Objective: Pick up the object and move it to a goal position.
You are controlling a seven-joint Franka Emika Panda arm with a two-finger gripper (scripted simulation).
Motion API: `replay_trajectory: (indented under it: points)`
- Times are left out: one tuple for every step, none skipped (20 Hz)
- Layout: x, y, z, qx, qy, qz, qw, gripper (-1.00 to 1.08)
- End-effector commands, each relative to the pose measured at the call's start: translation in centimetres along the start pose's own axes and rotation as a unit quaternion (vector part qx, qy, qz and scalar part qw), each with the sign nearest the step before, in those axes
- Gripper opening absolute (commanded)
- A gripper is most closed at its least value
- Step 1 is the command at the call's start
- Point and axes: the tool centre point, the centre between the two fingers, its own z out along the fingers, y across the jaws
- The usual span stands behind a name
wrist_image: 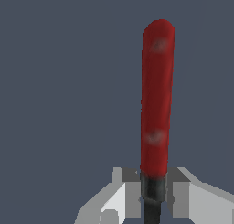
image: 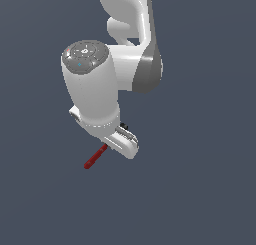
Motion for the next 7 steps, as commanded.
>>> replay_trajectory:
  points:
    - [0.29, -0.02, -0.8, 0.0, 0.0, 0.0, 1.0, -1.0]
    - [0.37, -0.02, -1.01, 0.0, 0.0, 0.0, 1.0, -1.0]
    - [0.44, -0.03, -1.18, 0.0, 0.0, 0.0, 1.0, -1.0]
    - [0.49, -0.03, -1.31, 0.0, 0.0, 0.0, 1.0, -1.0]
    - [0.53, -0.03, -1.4, 0.0, 0.0, 0.0, 1.0, -1.0]
    - [0.55, -0.04, -1.45, 0.0, 0.0, 0.0, 1.0, -1.0]
    - [0.56, -0.04, -1.47, 0.0, 0.0, 0.0, 1.0, -1.0]
